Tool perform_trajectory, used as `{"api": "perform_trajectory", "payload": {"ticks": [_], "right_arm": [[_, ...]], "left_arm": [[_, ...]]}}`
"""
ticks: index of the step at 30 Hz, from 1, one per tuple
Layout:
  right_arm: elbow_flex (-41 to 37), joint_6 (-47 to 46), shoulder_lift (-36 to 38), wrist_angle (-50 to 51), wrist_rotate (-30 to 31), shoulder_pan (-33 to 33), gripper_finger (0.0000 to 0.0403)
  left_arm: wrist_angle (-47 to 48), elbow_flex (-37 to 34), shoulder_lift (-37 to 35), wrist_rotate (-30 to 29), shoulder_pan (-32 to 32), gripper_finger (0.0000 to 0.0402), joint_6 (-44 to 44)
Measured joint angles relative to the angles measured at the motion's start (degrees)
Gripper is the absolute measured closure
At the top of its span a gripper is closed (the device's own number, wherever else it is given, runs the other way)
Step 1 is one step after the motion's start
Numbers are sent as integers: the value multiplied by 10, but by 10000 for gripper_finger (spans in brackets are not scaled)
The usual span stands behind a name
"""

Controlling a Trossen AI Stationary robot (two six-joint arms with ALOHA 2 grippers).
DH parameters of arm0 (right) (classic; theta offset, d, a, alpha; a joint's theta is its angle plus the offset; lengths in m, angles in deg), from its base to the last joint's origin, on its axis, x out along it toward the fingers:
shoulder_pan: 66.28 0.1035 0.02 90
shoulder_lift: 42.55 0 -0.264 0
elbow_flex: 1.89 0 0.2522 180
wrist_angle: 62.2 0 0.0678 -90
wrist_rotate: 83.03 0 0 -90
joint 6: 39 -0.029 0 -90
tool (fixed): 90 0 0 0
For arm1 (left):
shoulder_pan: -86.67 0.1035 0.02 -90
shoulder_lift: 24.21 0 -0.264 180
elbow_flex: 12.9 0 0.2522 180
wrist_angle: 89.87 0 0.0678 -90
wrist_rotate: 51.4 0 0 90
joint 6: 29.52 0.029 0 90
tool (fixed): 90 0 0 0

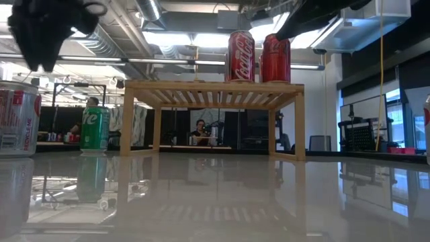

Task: Place canned beverage on shelf
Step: Put the left white soda can on the shelf

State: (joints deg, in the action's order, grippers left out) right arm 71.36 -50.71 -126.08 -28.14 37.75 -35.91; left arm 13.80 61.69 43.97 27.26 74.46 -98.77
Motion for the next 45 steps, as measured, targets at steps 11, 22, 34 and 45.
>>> {"api": "perform_trajectory", "payload": {"ticks": [11,22,34,45], "right_arm": [[0,0,0,-1,-9,0,22],[0,2,0,-1,-9,0,22],[0,12,0,-8,-8,0,22],[-55,23,-1,-132,-19,-1,22]], "left_arm": [[1,-91,1,42,52,37,12],[-68,-130,1,94,62,47,98],[-133,-110,1,69,47,130,216],[-335,-72,24,44,-20,121,308]]}}
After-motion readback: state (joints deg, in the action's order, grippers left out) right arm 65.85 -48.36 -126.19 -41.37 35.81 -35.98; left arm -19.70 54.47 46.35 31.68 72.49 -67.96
